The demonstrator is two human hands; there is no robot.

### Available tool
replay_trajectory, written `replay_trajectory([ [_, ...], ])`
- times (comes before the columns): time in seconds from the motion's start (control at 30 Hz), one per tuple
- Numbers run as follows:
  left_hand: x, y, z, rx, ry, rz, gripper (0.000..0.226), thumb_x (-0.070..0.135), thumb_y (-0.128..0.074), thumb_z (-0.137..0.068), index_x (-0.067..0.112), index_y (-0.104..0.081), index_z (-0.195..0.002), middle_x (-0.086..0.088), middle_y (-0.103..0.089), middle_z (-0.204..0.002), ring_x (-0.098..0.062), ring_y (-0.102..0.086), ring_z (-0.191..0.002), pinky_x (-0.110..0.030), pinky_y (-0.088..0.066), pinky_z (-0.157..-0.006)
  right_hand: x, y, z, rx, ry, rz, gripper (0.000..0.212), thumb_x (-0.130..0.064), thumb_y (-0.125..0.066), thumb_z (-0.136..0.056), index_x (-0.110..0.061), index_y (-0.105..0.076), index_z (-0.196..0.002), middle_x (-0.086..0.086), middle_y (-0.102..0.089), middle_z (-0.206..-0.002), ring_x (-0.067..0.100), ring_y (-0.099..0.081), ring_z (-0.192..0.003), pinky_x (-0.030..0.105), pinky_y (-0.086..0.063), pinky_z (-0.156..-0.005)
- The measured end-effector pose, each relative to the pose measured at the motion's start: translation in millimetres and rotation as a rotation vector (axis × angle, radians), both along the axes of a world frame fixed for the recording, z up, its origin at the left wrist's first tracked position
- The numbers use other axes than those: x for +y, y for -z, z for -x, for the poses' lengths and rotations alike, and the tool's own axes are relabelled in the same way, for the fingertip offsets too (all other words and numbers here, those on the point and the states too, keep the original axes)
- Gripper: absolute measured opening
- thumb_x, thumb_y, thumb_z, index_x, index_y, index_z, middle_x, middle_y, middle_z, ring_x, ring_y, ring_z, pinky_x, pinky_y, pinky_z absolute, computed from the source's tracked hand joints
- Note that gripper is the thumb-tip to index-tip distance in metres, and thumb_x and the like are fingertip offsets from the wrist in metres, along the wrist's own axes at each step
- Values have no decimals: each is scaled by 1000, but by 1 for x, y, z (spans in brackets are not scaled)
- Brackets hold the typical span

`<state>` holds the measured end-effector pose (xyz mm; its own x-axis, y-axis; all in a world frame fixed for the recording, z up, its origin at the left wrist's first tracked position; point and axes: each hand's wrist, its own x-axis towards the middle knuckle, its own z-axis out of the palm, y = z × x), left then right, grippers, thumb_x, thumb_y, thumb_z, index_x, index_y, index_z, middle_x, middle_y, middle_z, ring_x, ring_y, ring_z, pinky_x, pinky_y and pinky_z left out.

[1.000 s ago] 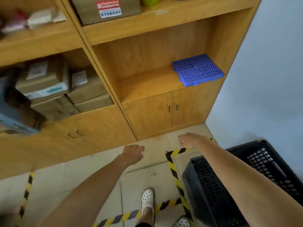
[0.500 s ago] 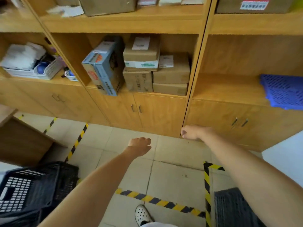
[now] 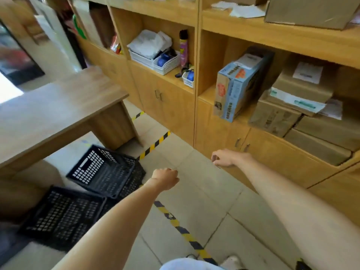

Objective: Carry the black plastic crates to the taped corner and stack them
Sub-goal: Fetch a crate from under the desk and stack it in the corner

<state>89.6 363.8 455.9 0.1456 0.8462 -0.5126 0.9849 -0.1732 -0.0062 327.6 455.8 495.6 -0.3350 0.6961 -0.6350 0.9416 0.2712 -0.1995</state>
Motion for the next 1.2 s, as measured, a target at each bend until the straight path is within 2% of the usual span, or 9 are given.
replay_trajectory([
  [0.3, 22, 22, 109, 28, -337, 21, 30, 21, -41, -95, 19, -59, -118, -6, -63, -118, -29, -62, -104, -36, -45, -70, 87, 16, 148, -55, -305, 64, 29, -23, -45, -91, -17, -60, -115, 7, -64, -108, 25, -60, -92, 39, -50, -89],
  [0.4, 50, 27, 134, 32, -436, 7, 28, 25, -39, -96, 21, -58, -117, -6, -63, -116, -30, -62, -101, -36, -42, -67, 128, 21, 195, -3, -415, 54, 30, -25, -45, -92, -18, -58, -118, 8, -62, -121, 25, -60, -102, 42, -50, -92],
  [0.47, 70, 25, 146, 26, -512, 6, 28, 26, -38, -97, 21, -58, -115, -5, -63, -114, -30, -62, -100, -35, -41, -67, 157, 17, 216, 21, -468, 65, 30, -24, -44, -96, -16, -56, -122, 5, -58, -126, 23, -57, -105, 36, -48, -88],
  [0.53, 87, 24, 159, 5, -600, -4, 28, 27, -36, -98, 20, -59, -112, -5, -65, -112, -30, -63, -97, -36, -44, -69, 186, 9, 228, -5, -510, 79, 31, -20, -42, -98, -11, -55, -125, 6, -58, -123, 24, -57, -104, 31, -44, -80],
  [0.63, 100, 25, 180, -59, -754, -53, 28, 32, -34, -98, 23, -58, -107, -5, -65, -110, -31, -62, -94, -37, -46, -71, 232, 13, 245, -89, -555, 41, 34, -17, -42, -96, -4, -58, -122, 16, -61, -124, 31, -60, -110, 39, -49, -87],
  [0.7, 97, 25, 191, -65, -818, -46, 29, 35, -33, -98, 24, -58, -107, -3, -65, -112, -30, -62, -95, -36, -46, -70, 249, 22, 259, -144, -624, 30, 33, -19, -41, -94, -8, -61, -117, 13, -63, -120, 30, -61, -109, 36, -51, -87],
  [0.83, 87, 32, 221, -44, -923, -1, 33, 44, -32, -101, 24, -57, -111, -2, -65, -114, -28, -62, -101, -37, -44, -72, 253, 50, 306, -129, -711, 61, 29, -32, -45, -93, -22, -60, -116, 1, -61, -122, 23, -58, -108, 41, -50, -95],
  [1.03, 81, 39, 274, -67, -1035, 28, 45, 54, -27, -101, 22, -58, -109, -4, -66, -111, -27, -62, -102, -37, -43, -73, 216, 78, 385, -90, -848, 197, 27, -28, -47, -96, -20, -57, -120, 6, -59, -121, 24, -58, -109, 41, -50, -96],
  [1.2, 94, 51, 340, -108, -1121, 38, 56, 62, -20, -98, 22, -59, -106, -3, -66, -111, -27, -62, -103, -40, -46, -78, 252, 78, 453, -117, -903, 217, 25, -26, -45, -96, -19, -56, -117, 7, -58, -119, 25, -57, -107, 39, -49, -93],
])
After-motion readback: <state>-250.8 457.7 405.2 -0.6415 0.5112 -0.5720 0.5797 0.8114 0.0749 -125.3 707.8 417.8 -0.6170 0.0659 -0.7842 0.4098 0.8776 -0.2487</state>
